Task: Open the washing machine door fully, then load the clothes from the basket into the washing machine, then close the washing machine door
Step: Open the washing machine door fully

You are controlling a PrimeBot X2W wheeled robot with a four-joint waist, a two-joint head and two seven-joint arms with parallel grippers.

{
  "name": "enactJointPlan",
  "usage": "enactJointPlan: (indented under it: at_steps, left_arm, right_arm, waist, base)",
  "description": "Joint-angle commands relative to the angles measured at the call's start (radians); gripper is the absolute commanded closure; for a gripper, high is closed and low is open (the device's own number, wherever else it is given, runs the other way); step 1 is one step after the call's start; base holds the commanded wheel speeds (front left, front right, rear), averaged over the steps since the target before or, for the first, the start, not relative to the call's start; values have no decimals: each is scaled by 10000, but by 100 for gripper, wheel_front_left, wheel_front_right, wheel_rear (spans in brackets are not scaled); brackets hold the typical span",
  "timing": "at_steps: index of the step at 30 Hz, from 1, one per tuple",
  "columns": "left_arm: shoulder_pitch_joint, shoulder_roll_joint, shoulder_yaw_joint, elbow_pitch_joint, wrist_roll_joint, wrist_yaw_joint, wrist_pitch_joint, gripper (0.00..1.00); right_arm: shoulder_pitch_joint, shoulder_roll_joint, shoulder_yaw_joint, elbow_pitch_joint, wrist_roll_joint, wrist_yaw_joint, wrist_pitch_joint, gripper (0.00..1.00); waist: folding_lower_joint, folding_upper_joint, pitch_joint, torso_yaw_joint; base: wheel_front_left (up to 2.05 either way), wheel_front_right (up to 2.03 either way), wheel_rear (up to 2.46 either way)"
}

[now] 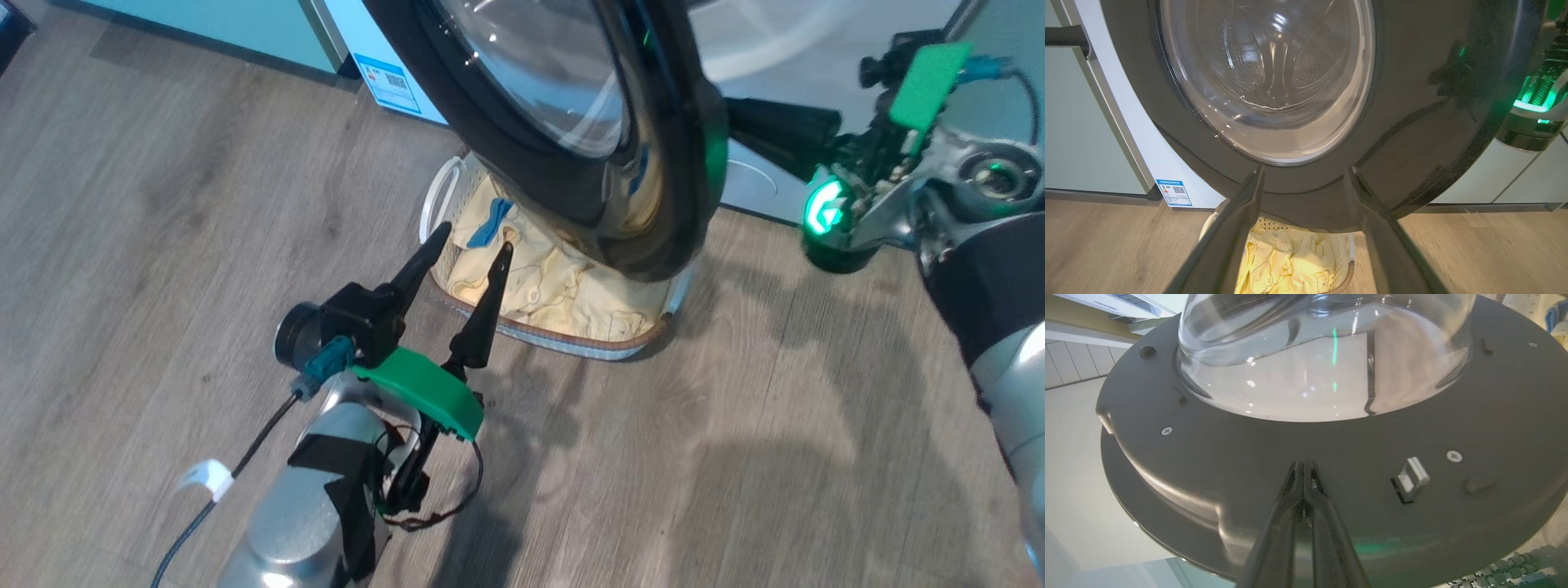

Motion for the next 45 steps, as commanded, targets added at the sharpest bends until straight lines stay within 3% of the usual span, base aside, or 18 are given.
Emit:
enactJointPlan:
  at_steps: [1,14,25,36,45]
  left_arm:
    - [-74,200,416,-263,105,-30,-63,0]
    - [167,200,423,-179,72,-50,-63,0]
    - [218,200,483,-185,73,-58,-63,0]
    - [229,200,578,-184,102,-63,-63,0]
    - [359,200,814,-76,283,-69,-63,0]
  right_arm:
    - [-21,314,93,-398,154,-27,-77,100]
    - [637,315,2021,-1167,1834,-27,-863,100]
    - [591,299,2773,-1252,2522,-27,-1352,100]
    - [664,-203,1943,-2114,2666,-27,-3591,100]
    - [1547,-1127,910,-3649,1906,-27,-5577,100]
  waist:
    - [-1,-1,-45,11]
    - [-1,-1,-480,149]
    - [-1,-1,-556,114]
    - [-1,-1,-571,-87]
    - [-1,-1,-822,-500]
  base:
    - [0,0,0]
    - [0,0,0]
    - [0,0,0]
    - [0,0,0]
    - [0,0,0]
